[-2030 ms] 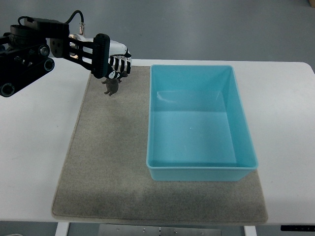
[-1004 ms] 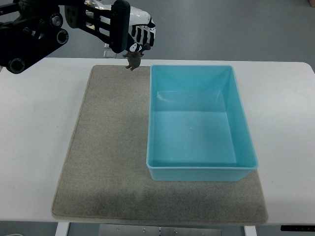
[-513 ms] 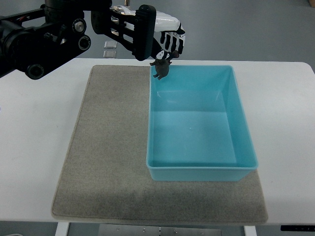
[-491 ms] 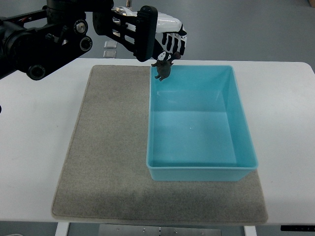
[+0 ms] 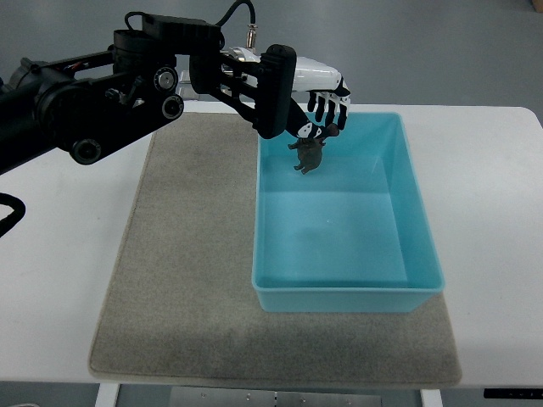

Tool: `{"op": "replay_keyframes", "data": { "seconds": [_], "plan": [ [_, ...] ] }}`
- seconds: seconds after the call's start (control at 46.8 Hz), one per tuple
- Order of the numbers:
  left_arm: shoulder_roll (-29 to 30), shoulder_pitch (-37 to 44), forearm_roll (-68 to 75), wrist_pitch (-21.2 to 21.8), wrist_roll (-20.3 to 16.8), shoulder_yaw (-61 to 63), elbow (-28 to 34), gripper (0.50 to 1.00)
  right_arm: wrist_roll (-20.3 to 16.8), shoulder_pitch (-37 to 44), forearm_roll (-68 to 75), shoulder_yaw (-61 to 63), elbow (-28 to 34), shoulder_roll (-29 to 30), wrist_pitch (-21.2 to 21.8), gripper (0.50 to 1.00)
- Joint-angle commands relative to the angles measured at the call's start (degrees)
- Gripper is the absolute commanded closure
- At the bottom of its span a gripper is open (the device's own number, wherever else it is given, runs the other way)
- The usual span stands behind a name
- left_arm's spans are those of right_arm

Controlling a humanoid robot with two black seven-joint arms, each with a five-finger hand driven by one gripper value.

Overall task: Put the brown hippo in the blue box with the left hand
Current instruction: 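Open the left hand to release the hippo into the box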

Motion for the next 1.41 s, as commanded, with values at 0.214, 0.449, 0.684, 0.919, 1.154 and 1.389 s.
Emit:
{"op": "replay_keyframes", "data": {
  "seconds": [0.214,0.449,0.684,0.919,1.154,1.389],
  "plan": [
    [-1.43,2.43,0.05,-0.09,0.0,0.03,0.08,1.0,0.0,0.0,0.0,0.0,0.0,0.0,0.0,0.564],
    [-1.78,2.95,-0.65,1.74,0.0,-0.32,-0.27,0.734,0.0,0.0,0.0,0.0,0.0,0.0,0.0,0.564],
    [-1.78,3.3,-1.97,3.07,0.0,-0.23,-0.45,0.641,0.0,0.0,0.0,0.0,0.0,0.0,0.0,0.564],
    [-1.6,3.3,-2.41,3.6,0.0,-0.32,-0.27,0.611,0.0,0.0,0.0,0.0,0.0,0.0,0.0,0.564],
    [-0.99,3.39,-3.03,3.77,0.0,-0.58,1.22,0.527,0.0,0.0,0.0,0.0,0.0,0.0,0.0,0.564],
    [1.29,3.39,-3.82,4.12,0.0,-0.76,3.95,0.525,0.0,0.0,0.0,0.0,0.0,0.0,0.0,0.564]
  ]
}}
